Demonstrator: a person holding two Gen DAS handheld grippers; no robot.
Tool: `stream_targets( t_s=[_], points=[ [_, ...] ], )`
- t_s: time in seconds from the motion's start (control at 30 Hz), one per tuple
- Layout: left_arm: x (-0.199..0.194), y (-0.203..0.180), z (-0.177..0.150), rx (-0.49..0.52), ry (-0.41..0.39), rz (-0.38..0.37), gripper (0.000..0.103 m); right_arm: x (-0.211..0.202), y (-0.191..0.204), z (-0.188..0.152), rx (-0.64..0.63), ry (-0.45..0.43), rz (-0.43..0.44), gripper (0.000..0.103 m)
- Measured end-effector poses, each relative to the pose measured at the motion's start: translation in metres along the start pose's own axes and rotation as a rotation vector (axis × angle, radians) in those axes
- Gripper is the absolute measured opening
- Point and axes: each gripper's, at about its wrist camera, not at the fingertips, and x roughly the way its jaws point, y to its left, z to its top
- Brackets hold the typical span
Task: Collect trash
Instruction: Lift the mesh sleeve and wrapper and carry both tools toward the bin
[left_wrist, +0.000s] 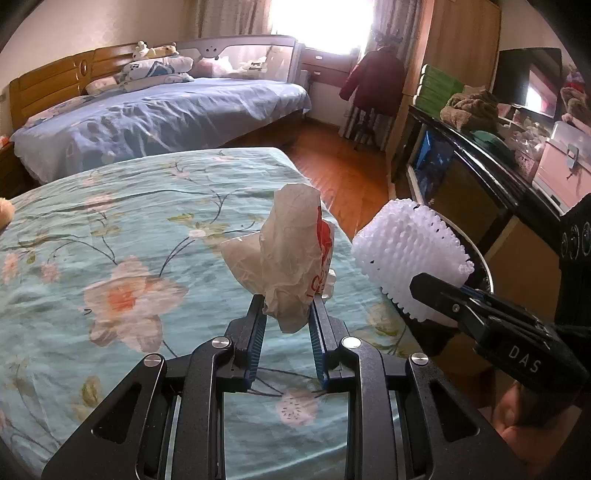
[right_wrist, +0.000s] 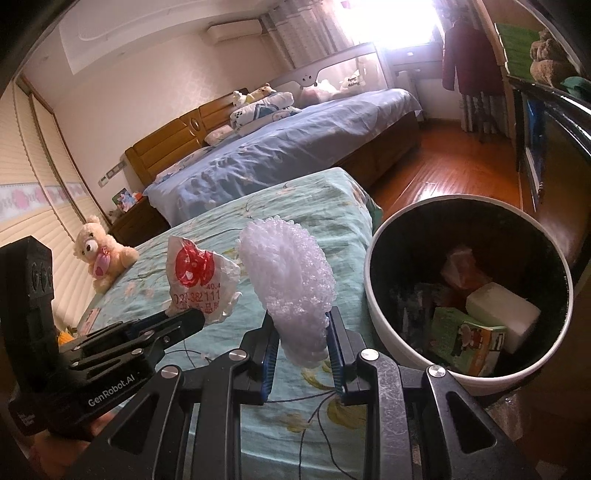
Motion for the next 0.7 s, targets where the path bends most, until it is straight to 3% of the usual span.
stream_targets(
  t_s=[0.7],
  points=[
    [0.008, -0.031, 0.006, 0.065, 0.012, -0.047, 0.022, -0.018, -0.019, 0.002, 0.032, -0.028, -0.031, 0.025]
  ],
)
